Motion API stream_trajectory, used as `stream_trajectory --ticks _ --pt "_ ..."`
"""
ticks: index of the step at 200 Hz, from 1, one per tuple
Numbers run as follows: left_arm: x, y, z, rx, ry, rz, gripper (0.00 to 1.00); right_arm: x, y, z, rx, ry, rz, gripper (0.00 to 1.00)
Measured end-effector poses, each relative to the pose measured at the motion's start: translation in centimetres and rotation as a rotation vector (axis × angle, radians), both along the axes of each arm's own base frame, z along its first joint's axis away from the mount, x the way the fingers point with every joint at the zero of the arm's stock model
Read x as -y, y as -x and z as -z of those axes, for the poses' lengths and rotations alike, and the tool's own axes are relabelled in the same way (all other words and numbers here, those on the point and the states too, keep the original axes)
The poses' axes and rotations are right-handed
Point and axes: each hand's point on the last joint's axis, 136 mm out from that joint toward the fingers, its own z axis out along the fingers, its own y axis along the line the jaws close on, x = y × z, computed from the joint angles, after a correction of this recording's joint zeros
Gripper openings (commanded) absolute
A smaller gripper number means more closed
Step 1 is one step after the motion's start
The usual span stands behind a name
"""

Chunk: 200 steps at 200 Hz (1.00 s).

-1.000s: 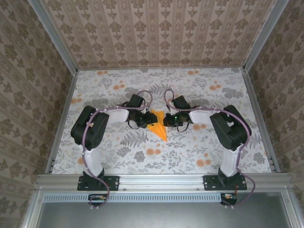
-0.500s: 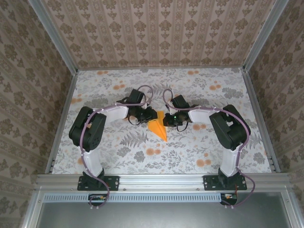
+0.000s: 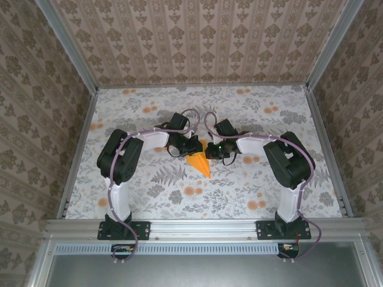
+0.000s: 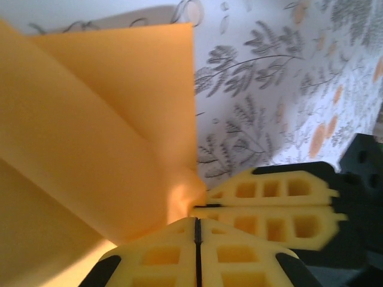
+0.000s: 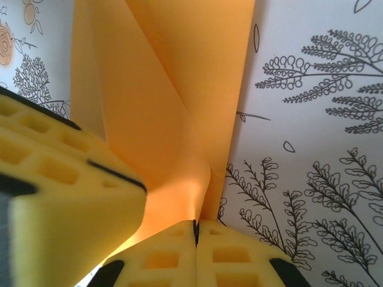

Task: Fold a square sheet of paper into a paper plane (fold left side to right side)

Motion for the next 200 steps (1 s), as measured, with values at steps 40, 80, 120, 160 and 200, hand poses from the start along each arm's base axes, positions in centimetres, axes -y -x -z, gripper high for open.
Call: stream_trajectory --ticks 40,80,120,160,200 --pt "-0.5 0.0 1.1 -0.004 -0.039 -0.009 0.08 0.0 0.0 0.0 0.008 0.011 -0.011 0.01" --pt "-1.0 0.2 1.7 -0.008 -0.058 -0.016 0.08 -0.1 0.0 0.0 0.012 0.015 -0.015 0.02" --pt "-1.1 0.2 1.9 -0.004 -0.047 -0.019 0.08 -0.1 -0.1 0.0 0.013 0.013 -0.015 0.11" --pt "-1.1 0.2 1.9 0.001 -0.042 -0.019 0.08 0.5 -0.2 -1.1 0.03 0.004 0.003 0.29" --pt "-1.1 0.2 1.9 0.002 -0.039 -0.018 0.08 1.9 1.1 -5.5 0.09 -0.058 0.022 0.24"
